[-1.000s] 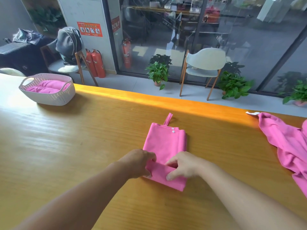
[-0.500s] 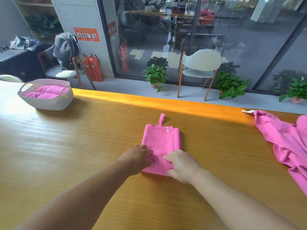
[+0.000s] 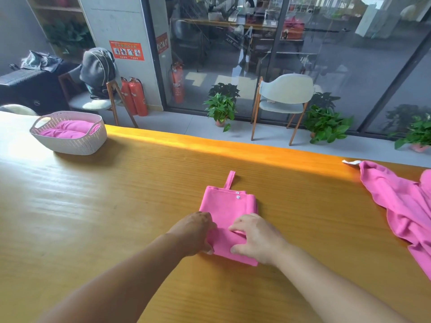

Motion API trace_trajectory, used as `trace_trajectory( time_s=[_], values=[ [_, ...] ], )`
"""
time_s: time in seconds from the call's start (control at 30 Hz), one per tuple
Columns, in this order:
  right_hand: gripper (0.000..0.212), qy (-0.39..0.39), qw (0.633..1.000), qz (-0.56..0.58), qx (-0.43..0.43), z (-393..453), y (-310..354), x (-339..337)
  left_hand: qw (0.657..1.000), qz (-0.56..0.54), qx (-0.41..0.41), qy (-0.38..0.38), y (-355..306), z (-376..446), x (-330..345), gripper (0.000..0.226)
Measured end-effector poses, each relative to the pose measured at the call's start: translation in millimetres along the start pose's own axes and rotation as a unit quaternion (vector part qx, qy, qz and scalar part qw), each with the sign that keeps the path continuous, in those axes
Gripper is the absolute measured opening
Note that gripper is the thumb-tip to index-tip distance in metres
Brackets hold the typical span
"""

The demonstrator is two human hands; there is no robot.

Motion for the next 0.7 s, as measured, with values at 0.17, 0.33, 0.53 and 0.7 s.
trace_trajectory(
  time_s=[0.17, 0.33, 0.53, 0.7],
  values=[
    [0.063, -0.047, 0.991, -0.113, -0.055, -6.8, 6.0, 15.1, 0.992, -0.122, -0.032, 0.008, 10.7, 8.1, -12.4, 0.041],
    [0.046, -0.026, 0.996, -0.079, -0.016, 11.4, 0.8, 13.0, 0.993, -0.109, -0.038, 0.029, 7.7, 9.0, -12.0, 0.051],
    [0.037, 0.084, 0.995, 0.002, 0.052, 28.2, -10.4, 5.7, 0.997, 0.068, 0.016, -0.036, -5.6, 4.9, -5.3, 0.078],
    [0.052, 0.140, 0.988, 0.007, 0.061, 23.2, -10.2, 5.1, 0.999, -0.017, 0.009, -0.027, -4.5, 3.7, -10.4, 0.059]
  ],
)
Point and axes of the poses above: each hand's wrist, its own z-axis towards the middle knuckle, its own x-axis out of the palm, y = z × x, the point moved 5 cm from there along z, towards the middle knuckle, and after that the axes turned 12 degrees about x, right-handed, at the moved point
